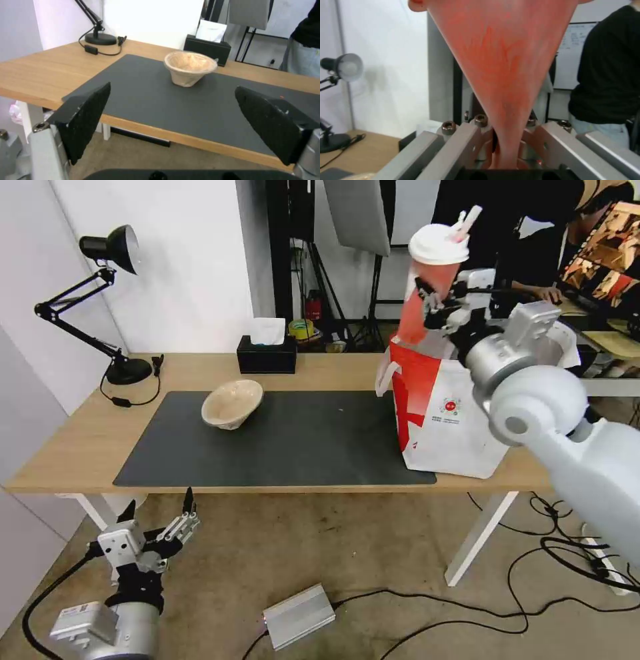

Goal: Pick up the trash from the table and place it into the takeout bag.

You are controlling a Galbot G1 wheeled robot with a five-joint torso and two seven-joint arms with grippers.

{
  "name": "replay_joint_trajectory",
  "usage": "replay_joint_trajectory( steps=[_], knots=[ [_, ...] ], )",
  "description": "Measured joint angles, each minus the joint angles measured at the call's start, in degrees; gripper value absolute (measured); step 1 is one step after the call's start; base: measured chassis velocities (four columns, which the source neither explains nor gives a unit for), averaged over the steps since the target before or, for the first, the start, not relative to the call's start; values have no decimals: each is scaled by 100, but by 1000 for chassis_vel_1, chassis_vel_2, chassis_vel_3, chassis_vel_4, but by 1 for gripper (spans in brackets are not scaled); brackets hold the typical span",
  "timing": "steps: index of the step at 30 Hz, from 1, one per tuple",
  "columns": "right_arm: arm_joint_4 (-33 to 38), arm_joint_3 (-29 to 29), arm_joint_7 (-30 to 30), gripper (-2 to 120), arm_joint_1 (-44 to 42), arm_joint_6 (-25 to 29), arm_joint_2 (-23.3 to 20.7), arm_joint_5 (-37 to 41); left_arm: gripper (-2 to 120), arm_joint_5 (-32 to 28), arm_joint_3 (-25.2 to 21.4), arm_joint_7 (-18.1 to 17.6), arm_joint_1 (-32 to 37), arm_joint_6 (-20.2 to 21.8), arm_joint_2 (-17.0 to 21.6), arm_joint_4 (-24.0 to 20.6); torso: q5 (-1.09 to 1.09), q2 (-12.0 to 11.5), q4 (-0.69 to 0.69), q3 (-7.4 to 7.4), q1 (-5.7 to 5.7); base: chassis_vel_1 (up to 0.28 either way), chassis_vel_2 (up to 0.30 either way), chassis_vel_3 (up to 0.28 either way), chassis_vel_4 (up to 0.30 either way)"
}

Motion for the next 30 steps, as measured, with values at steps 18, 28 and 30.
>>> replay_joint_trajectory(
  steps=[18,28,30],
  knots=[
    [-754,147,-129,4,69,26,-81,-19,100,9,29,2,-22,0,6,39,0,0,0,1,0,0,0,0,0],
    [-1375,152,-244,3,4,130,-11,-181,100,8,29,1,-44,0,12,73,0,0,0,1,0,0,0,0,0],
    [-1450,147,-257,3,-2,139,6,-205,100,6,29,1,-46,0,16,75,0,0,0,1,0,0,0,0,0]
  ],
)
